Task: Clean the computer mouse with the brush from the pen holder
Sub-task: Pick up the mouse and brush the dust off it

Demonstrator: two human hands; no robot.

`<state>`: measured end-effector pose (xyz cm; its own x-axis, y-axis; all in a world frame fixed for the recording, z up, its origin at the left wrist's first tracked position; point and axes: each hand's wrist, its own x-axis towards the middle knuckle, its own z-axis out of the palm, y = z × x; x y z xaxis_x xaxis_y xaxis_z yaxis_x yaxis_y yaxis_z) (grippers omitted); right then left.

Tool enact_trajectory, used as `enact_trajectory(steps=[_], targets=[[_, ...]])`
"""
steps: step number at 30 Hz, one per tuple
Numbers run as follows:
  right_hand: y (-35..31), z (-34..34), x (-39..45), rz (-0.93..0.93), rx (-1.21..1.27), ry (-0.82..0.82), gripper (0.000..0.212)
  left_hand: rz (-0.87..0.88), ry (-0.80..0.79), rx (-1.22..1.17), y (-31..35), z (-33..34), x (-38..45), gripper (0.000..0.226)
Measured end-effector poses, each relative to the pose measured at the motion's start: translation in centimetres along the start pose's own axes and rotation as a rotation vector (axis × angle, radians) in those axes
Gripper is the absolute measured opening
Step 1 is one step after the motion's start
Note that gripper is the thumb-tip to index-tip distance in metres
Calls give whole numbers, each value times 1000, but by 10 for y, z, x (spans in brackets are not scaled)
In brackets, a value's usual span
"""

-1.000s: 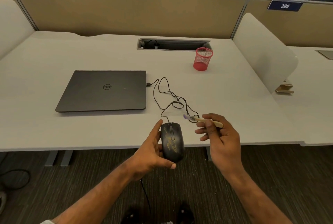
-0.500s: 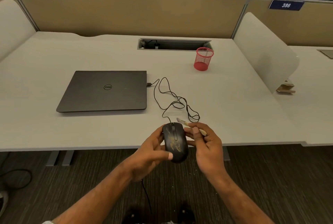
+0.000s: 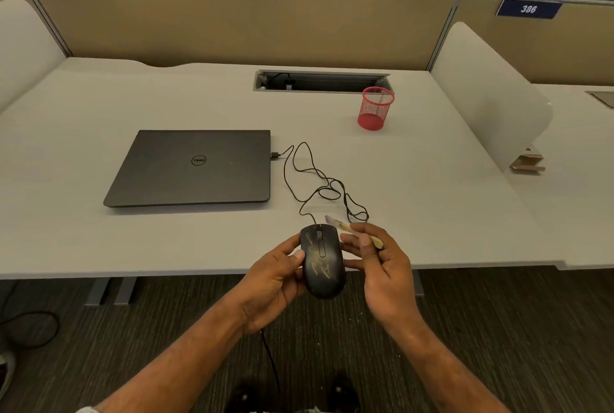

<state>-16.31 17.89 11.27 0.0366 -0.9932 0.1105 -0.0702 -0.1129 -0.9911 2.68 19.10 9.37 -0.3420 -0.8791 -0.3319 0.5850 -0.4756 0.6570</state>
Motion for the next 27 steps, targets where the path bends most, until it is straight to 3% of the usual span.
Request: enact_trajectory(steps=[9, 16, 23, 27], targets=[[-21, -26, 7, -150, -264, 37, 26, -8, 92, 7, 5, -5, 4, 37], [-37, -34, 1, -219, -306, -21, 23, -32, 185, -29, 9, -5, 7, 32], [-39, -32, -6, -259, -429, -101, 39, -35, 236, -4, 15, -2, 9, 29], [-41, -30, -9, -311, -475, -144, 29, -19, 267, -17, 16, -2, 11, 29]])
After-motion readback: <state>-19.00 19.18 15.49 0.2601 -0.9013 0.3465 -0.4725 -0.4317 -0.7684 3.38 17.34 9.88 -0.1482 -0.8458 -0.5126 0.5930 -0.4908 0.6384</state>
